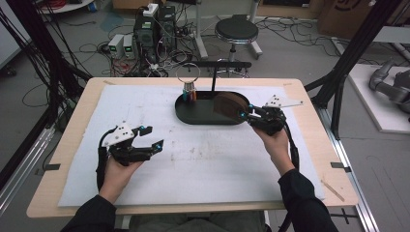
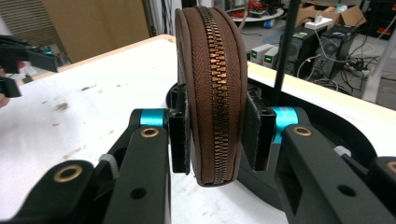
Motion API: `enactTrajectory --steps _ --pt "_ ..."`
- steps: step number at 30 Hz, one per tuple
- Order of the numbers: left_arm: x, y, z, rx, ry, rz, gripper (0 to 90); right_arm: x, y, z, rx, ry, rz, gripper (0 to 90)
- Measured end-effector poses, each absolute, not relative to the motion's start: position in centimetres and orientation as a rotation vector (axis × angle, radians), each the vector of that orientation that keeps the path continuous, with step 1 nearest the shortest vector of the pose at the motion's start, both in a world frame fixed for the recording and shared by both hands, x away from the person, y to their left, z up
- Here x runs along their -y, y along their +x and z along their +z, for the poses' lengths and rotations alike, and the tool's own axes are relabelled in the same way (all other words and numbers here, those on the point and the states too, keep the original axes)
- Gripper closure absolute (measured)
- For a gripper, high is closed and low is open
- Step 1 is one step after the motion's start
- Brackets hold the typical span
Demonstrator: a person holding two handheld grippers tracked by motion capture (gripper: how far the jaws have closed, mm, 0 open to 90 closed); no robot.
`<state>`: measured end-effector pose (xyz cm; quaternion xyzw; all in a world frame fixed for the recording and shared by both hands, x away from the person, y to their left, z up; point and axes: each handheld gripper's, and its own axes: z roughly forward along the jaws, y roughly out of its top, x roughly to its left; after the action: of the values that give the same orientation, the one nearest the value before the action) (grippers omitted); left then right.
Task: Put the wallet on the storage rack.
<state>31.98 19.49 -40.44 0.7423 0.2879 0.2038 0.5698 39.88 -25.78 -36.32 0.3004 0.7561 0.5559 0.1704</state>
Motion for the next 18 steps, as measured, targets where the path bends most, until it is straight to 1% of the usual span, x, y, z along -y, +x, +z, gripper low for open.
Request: enactTrajectory --steps 9,18 --pt "-19.8 31.9 -40.4 -0.675 1.736 0.489 30.2 25.2 41.9 -36.1 -2.126 0.892 1.536 68.3" --pt "-20.0 31.9 -40.3 -0.678 1.729 0.494 30.2 24.1 43.9 -37.4 -2.121 0.954 1.490 68.3"
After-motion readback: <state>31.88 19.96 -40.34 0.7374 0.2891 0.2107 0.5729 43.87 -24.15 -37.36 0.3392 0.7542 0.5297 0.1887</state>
